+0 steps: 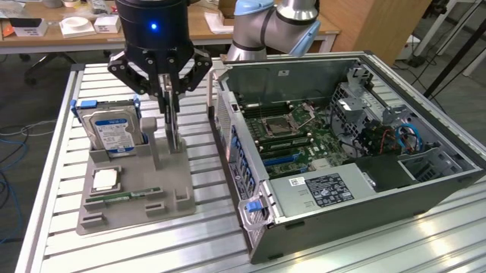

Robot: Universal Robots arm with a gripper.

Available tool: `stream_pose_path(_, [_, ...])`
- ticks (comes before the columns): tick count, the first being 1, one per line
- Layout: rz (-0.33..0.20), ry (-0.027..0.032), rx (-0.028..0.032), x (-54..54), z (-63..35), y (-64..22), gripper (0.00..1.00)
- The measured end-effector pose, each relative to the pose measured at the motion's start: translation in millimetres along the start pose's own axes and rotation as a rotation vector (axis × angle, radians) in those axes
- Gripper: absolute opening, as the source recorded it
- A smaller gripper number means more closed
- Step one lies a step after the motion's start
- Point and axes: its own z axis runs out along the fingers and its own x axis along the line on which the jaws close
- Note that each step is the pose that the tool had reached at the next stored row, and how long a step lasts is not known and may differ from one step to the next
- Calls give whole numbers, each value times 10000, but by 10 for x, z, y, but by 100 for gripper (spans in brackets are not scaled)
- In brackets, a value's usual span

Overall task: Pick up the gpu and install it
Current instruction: 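Pick up the gpu and move the gpu toward the slot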

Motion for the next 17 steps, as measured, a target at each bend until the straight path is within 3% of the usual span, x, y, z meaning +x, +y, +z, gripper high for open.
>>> stream_pose_path(9, [0, 0, 0, -2, -105, 7, 26])
stream_pose_path(17, [-2, 2, 1, -10, -114, 8, 26])
